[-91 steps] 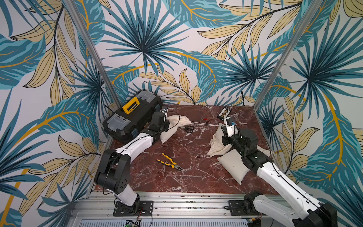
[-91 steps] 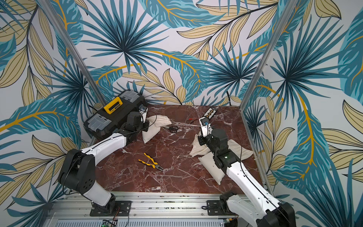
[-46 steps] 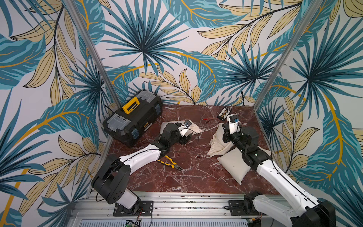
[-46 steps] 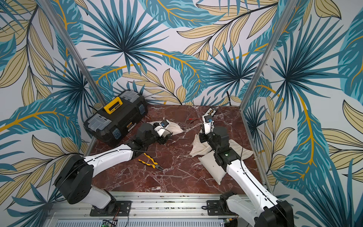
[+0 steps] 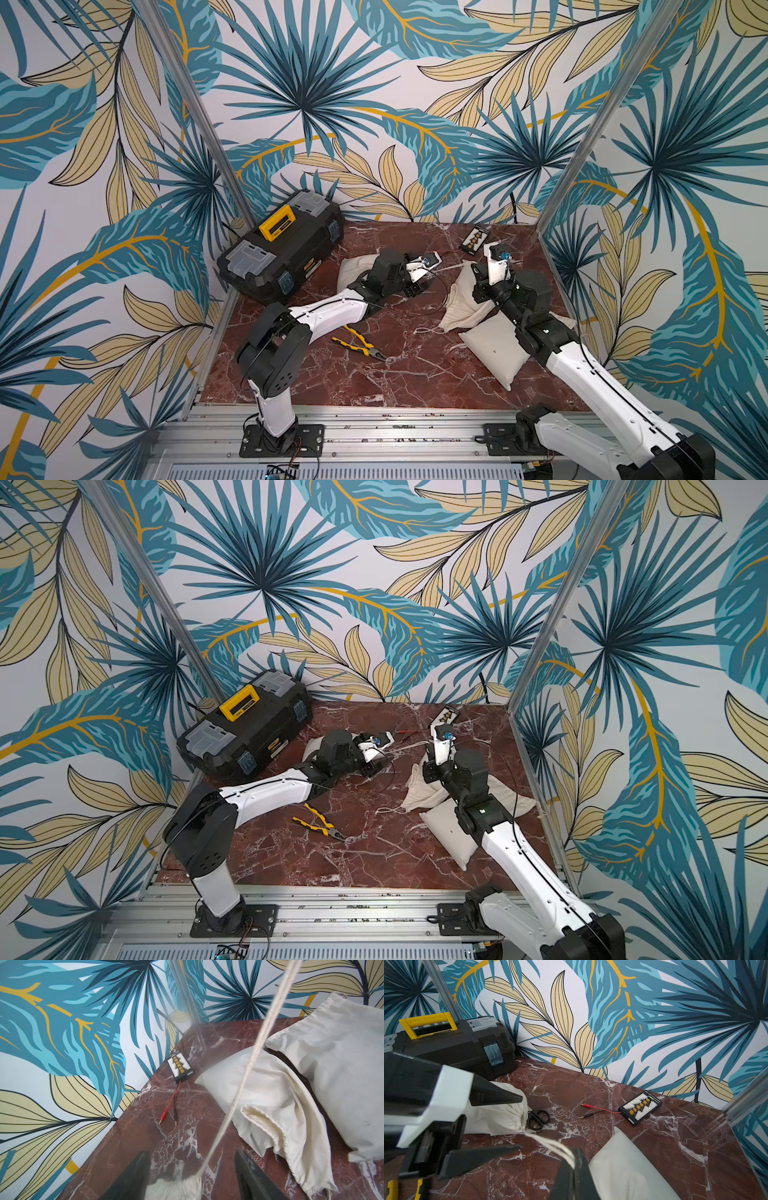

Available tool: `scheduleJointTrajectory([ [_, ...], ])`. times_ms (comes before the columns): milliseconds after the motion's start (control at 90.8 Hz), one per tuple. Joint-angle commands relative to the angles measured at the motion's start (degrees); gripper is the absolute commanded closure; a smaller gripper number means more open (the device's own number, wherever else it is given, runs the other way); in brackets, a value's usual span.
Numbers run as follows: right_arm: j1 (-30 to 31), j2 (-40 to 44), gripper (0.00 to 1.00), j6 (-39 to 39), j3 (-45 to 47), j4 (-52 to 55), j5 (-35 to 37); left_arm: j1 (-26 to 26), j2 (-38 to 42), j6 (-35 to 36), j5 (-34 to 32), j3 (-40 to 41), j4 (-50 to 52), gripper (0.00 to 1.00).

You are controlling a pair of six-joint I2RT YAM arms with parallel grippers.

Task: Close the soil bag
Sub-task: Frap the soil bag at the center of the board.

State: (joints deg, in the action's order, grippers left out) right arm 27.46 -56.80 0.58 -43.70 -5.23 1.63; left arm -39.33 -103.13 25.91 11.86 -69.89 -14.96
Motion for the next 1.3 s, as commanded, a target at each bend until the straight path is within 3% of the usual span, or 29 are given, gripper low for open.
scheduleJointTrajectory([
  [0,-0.1,1.5,1.0,-1.4,1.2,0.0,-0.6,-0.2,-1.7,3.4,1.3,-2.6,2.9,0.35],
  [231,-0.1,3.0,1.0,-1.7,1.5,-0.2,1.3,-0.7,-3.2,7.4,2.0,-4.1,6.5,0.5],
  [396,-0.1,3.7,1.0,-1.6,1.3,0.6,1.9,-0.9,-3.5,9.4,-2.0,-4.9,8.1,0.81],
  [518,-0.1,4.9,1.0,-1.4,1.1,3.8,4.6,-0.9,-3.6,11.6,-6.3,-6.2,10.7,0.95],
  [760,-0.2,16.9,1.0,-4.6,2.5,6.6,15.2,-0.9,-8.5,15.8,-27.1,-9.3,16.8,0.95],
  [848,-0.1,21.3,1.0,-5.4,2.5,8.7,19.5,-0.3,-10.2,17.2,-31.9,-9.4,16.6,0.94],
  [1289,-0.2,30.3,1.0,-8.1,4.8,11.4,25.3,5.4,-15.4,14.6,-36.7,-12.5,22.2,0.85],
])
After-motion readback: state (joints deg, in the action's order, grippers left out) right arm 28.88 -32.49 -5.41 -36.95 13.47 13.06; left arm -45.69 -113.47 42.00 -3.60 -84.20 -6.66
